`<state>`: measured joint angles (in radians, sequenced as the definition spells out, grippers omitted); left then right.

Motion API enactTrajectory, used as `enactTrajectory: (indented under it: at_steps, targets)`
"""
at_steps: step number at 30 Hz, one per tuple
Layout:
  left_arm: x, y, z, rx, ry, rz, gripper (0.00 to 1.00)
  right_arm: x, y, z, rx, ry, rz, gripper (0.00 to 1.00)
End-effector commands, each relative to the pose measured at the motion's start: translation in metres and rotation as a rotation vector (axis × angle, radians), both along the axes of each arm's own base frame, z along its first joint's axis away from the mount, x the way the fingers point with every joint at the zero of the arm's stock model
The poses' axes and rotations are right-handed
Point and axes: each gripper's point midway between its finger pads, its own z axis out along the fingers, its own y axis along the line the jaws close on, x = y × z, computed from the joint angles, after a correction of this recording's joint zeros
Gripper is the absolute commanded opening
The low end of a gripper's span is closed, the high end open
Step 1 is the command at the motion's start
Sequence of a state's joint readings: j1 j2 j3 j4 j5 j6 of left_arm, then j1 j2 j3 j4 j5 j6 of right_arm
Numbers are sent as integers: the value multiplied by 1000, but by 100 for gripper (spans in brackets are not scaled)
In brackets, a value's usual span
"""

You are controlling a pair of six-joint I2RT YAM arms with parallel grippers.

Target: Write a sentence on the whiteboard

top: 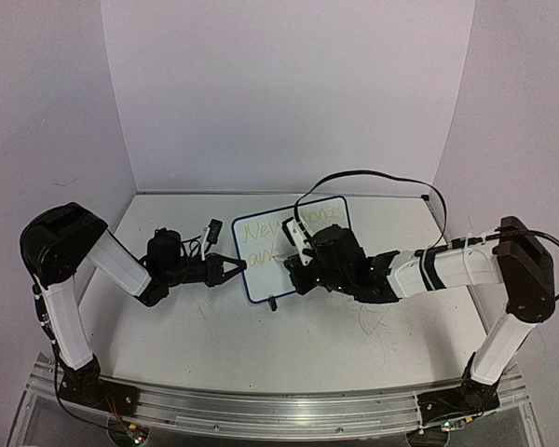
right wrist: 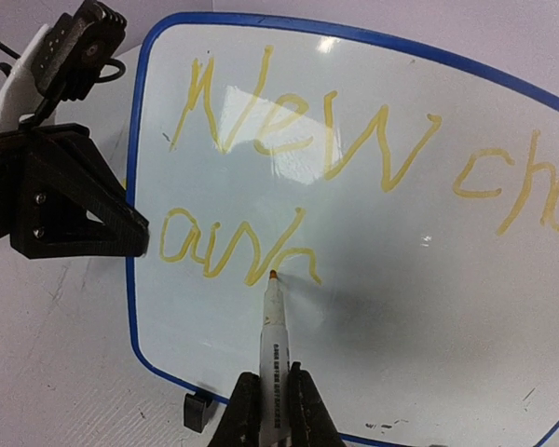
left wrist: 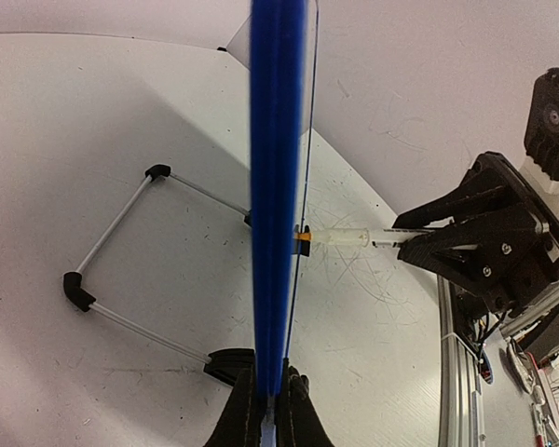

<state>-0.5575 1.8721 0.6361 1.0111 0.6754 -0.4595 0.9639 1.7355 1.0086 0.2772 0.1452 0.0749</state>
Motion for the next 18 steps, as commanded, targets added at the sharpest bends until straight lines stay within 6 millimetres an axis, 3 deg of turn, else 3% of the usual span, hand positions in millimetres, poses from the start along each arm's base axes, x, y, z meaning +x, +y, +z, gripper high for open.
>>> enactTrajectory:
  at_steps: [1, 18]
  targets:
    - [2, -4, 0, 25, 4, -1, 0, -1, -9, -3, -18, 7, -30, 0]
    - [1, -4, 1, 25, 3, 0, 0, 14, -24, 10, -36, -56, -141, 0]
